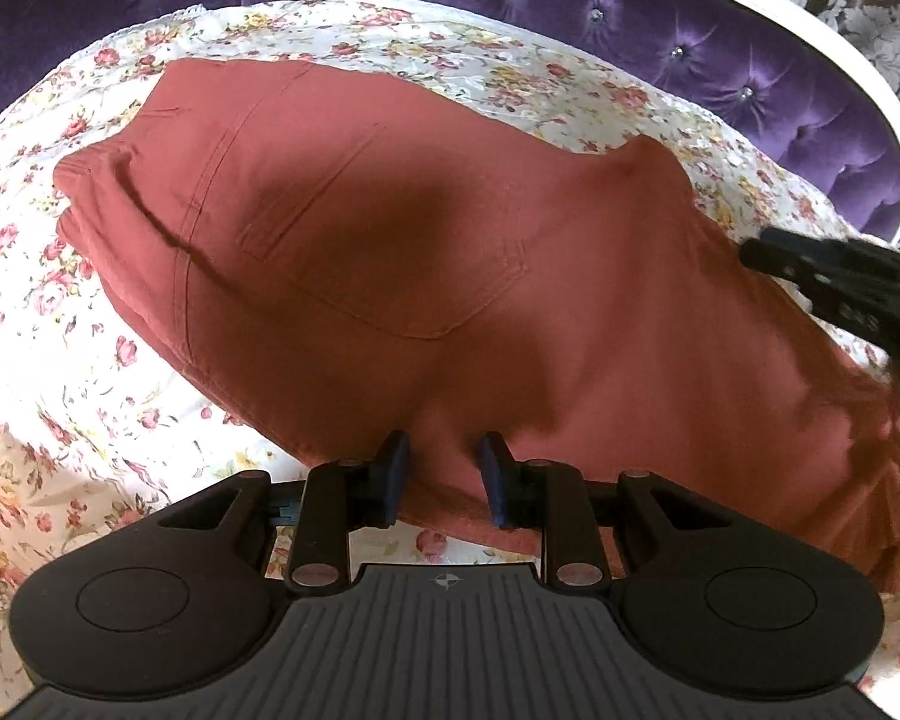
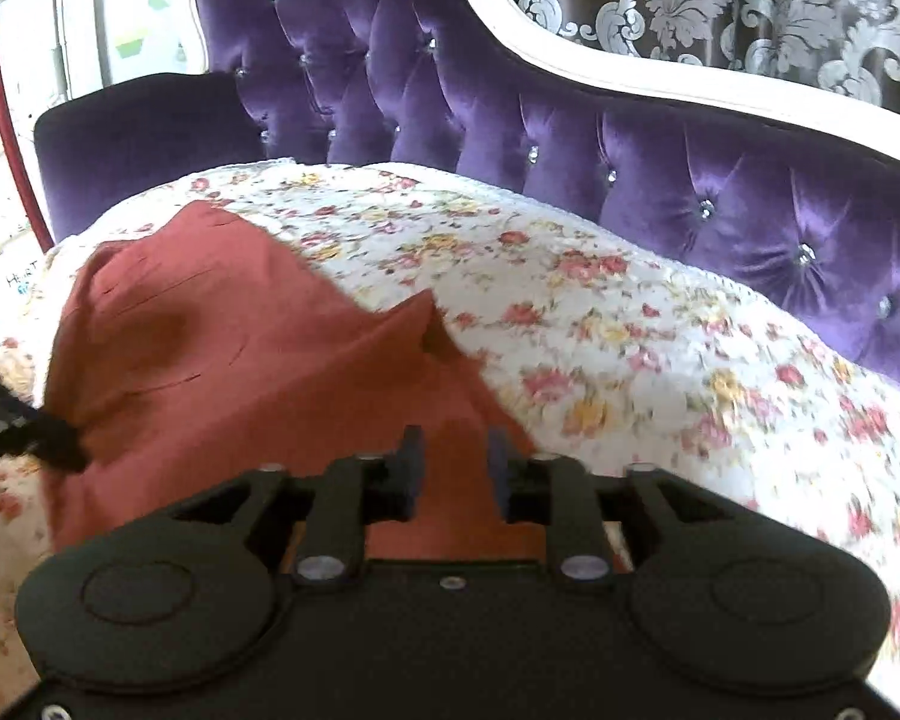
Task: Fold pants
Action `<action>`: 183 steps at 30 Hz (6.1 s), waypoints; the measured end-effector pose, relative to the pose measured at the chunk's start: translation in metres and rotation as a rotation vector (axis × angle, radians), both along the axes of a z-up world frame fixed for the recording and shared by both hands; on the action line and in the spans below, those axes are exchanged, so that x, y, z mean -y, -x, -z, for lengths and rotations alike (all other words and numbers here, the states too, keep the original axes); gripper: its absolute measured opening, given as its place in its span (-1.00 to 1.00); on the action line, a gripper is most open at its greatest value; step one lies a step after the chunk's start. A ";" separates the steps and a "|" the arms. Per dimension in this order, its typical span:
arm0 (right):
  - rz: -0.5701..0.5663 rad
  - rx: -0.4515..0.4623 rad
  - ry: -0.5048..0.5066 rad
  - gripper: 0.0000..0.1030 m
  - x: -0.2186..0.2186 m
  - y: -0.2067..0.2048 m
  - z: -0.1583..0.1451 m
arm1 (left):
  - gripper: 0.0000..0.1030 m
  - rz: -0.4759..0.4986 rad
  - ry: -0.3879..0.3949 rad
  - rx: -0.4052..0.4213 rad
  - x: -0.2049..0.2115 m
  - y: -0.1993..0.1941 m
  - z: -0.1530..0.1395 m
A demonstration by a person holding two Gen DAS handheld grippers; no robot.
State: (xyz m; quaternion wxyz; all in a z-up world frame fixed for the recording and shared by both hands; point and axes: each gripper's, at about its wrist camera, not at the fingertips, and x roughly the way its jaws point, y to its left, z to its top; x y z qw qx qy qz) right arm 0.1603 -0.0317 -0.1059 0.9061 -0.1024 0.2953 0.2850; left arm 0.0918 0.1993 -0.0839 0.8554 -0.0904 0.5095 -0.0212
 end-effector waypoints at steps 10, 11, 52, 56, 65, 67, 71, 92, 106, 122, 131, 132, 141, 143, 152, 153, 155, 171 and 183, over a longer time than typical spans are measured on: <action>-0.063 -0.085 0.019 -0.54 -0.003 -0.019 0.013 | -0.50 0.014 -0.019 0.019 0.002 0.004 0.000; -0.071 -0.090 0.031 -0.82 -0.005 -0.018 0.015 | -0.50 0.016 -0.025 0.019 0.004 0.004 0.000; 1.058 -0.183 -0.246 0.03 0.325 0.220 0.015 | -0.49 0.246 -0.159 0.057 0.171 0.003 0.013; 1.065 -0.236 -0.266 0.03 0.341 0.214 0.027 | -0.49 0.246 -0.163 0.055 0.172 0.004 0.012; 1.044 -0.290 -0.268 0.01 0.348 0.206 0.041 | -0.49 0.241 -0.156 0.044 0.171 0.002 0.011; 1.020 -0.295 -0.269 -0.62 0.345 0.205 0.040 | -0.49 0.241 -0.164 0.042 0.172 0.002 0.011; 0.994 -0.253 -0.288 -0.63 0.338 0.221 0.023 | -0.49 0.244 -0.166 0.035 0.172 0.001 0.010; 1.005 -0.365 -0.187 -0.65 0.337 0.242 0.041 | -0.48 0.271 -0.163 0.034 0.177 0.001 0.007; 1.033 -0.278 -0.191 -0.26 0.347 0.241 0.023 | -0.48 0.294 -0.179 0.043 0.178 0.004 0.011; 0.969 -0.241 -0.255 -0.23 0.371 0.191 0.041 | -0.48 0.298 -0.183 0.043 0.177 0.003 0.011; 0.878 -0.181 -0.175 -0.77 0.342 0.188 0.029 | -0.48 0.296 -0.188 0.056 0.180 0.004 0.009; 0.908 -0.136 -0.073 -0.78 0.333 0.190 0.024 | -0.48 0.297 -0.179 0.060 0.180 0.004 0.007; 0.939 -0.218 -0.097 -0.76 0.354 0.188 0.040 | -0.47 0.341 -0.204 0.072 0.192 0.010 0.011; 0.945 -0.212 -0.084 -0.55 0.353 0.188 0.036 | -0.47 0.352 -0.200 0.065 0.193 0.008 0.007; 0.666 -0.034 -0.154 -0.43 0.295 0.169 -0.012 | -0.47 0.406 -0.142 0.088 0.224 -0.008 0.003; 0.610 -0.035 -0.151 -0.43 0.283 0.159 -0.012 | -0.47 0.416 -0.140 0.075 0.228 -0.008 0.007; 0.506 -0.034 -0.131 -0.43 0.258 0.143 -0.011 | -0.45 0.418 -0.166 0.079 0.237 -0.003 0.015; 0.101 -0.129 0.066 -0.14 0.177 0.079 0.029 | -0.43 0.427 -0.196 0.169 0.238 0.014 0.020; 0.225 -0.064 -0.079 -0.89 0.199 0.073 0.014 | -0.45 0.442 -0.154 0.154 0.252 -0.003 0.004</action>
